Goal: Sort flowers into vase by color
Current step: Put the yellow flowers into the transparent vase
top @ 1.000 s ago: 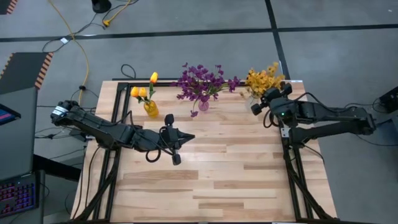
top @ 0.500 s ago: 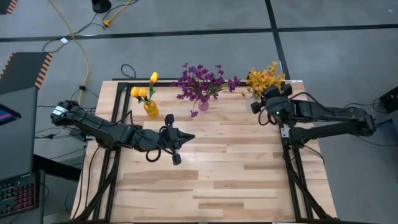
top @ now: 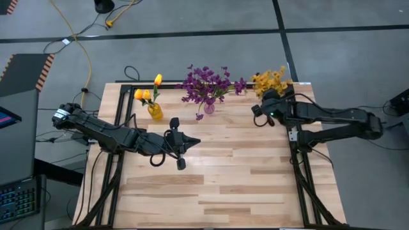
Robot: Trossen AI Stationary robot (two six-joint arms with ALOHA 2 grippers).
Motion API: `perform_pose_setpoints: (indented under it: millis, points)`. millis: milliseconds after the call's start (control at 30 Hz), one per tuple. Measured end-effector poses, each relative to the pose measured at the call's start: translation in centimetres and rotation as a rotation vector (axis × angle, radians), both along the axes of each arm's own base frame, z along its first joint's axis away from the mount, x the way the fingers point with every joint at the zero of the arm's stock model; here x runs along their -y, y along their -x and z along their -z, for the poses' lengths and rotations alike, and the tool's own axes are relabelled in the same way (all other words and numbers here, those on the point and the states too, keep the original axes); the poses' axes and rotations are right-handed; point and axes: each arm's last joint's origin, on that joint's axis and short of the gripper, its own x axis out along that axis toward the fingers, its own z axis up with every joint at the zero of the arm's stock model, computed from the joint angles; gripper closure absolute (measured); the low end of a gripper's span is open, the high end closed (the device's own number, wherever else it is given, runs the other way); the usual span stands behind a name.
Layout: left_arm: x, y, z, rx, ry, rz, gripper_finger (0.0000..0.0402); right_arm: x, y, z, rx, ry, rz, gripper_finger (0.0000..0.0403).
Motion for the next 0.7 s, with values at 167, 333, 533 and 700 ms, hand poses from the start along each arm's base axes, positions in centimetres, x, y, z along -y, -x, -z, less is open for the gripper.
perform_pose_setpoints:
  millis: [167, 333, 533, 700]
  points:
    - [0.0, 0.0, 0.0, 0.000, 0.000, 0.001, 0.0401, 0.1, -0.5, 0.5, -0.029, -0.005, -0.001, 0.0349]
    - [0.0, 0.0, 0.0, 0.000, 0.000, 0.001, 0.0401, 0.1, -0.6, 0.6, -0.041, -0.008, -0.002, 0.0342]
    - [0.0, 0.0, 0.0, 0.000, 0.000, -0.001, 0.0401, 0.1, -0.6, 0.6, -0.051, -0.006, -0.003, 0.0341]
    - [-0.3, 0.9, -1.0, 0.030, -0.002, -0.006, 0.0401, 0.1, -0.6, 0.7, -0.049, -0.022, -0.020, 0.0331]
